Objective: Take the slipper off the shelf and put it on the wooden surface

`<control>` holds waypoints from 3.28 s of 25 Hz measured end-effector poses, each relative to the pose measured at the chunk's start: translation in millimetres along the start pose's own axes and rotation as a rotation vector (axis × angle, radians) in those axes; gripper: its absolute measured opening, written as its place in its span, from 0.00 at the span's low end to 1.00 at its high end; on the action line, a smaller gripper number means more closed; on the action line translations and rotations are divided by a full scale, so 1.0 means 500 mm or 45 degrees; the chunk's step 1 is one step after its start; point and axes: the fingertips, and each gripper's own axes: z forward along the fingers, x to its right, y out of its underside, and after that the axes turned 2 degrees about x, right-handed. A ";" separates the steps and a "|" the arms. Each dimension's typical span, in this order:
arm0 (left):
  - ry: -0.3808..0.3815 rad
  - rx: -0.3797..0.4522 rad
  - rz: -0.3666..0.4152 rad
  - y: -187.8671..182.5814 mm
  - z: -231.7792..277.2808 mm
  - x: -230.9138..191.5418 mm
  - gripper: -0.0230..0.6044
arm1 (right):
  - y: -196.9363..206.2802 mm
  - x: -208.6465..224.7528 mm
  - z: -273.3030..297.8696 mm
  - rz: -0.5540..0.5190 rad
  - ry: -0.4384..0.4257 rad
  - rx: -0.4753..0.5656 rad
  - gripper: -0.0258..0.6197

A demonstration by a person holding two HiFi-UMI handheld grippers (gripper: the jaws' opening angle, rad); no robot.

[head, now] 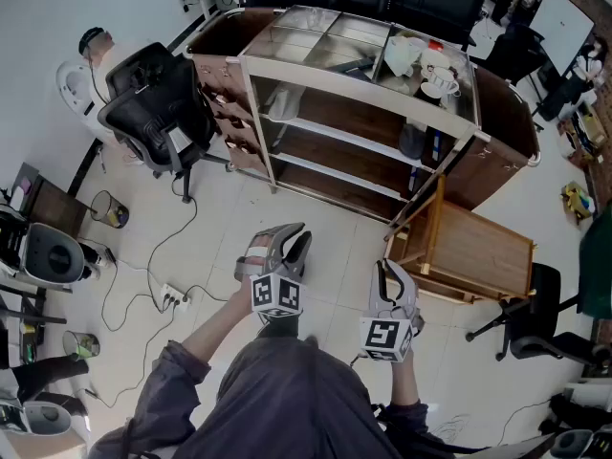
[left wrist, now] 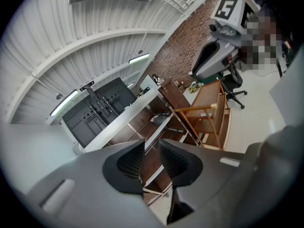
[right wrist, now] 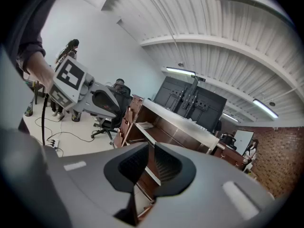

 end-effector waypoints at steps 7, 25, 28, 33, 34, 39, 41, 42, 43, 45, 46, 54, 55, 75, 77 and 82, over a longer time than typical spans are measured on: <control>-0.092 -0.172 0.259 0.229 0.295 -0.214 0.34 | -0.062 0.049 0.209 -0.014 -0.004 -0.058 0.10; 0.000 -0.592 0.558 0.654 0.806 -0.435 0.48 | -0.034 0.135 0.445 0.027 0.103 -0.463 0.08; -0.039 -0.614 0.607 0.675 0.825 -0.449 0.34 | -0.010 0.132 0.441 0.016 0.105 -0.474 0.08; -0.144 -0.607 0.582 0.643 0.784 -0.485 0.17 | 0.014 0.125 0.363 0.068 0.148 -0.503 0.08; -0.165 -0.588 0.552 0.621 0.763 -0.490 0.16 | 0.016 0.123 0.342 0.072 0.153 -0.501 0.08; -0.277 -0.472 0.484 0.492 0.618 -0.458 0.16 | 0.039 0.120 0.227 0.082 0.199 -0.420 0.07; -0.302 -0.432 0.488 0.437 0.542 -0.415 0.16 | 0.057 0.124 0.174 0.088 0.216 -0.375 0.07; -0.307 -0.417 0.485 0.407 0.499 -0.386 0.16 | 0.070 0.128 0.143 0.088 0.221 -0.352 0.07; -0.311 -0.404 0.479 0.373 0.455 -0.351 0.16 | 0.085 0.134 0.107 0.089 0.226 -0.329 0.06; -0.318 -0.372 0.463 0.294 0.361 -0.265 0.16 | 0.122 0.149 0.023 0.101 0.238 -0.288 0.06; -0.321 -0.350 0.458 0.251 0.313 -0.215 0.16 | 0.143 0.156 -0.024 0.103 0.246 -0.269 0.06; -0.176 -0.142 0.409 -0.109 0.064 0.202 0.16 | 0.275 0.238 -0.387 0.101 0.341 -0.231 0.05; -0.151 -0.114 0.409 -0.147 0.057 0.244 0.16 | 0.290 0.250 -0.419 0.110 0.362 -0.235 0.05; 0.208 -0.062 0.489 -0.452 0.392 0.718 0.16 | 0.560 0.529 -0.604 0.205 0.480 -0.377 0.04; 0.294 -0.130 0.507 -0.435 0.486 0.785 0.16 | 0.593 0.574 -0.608 0.214 0.461 -0.418 0.04; 0.498 -0.379 0.536 -0.374 0.677 0.925 0.18 | 0.674 0.704 -0.614 0.252 0.457 -0.479 0.04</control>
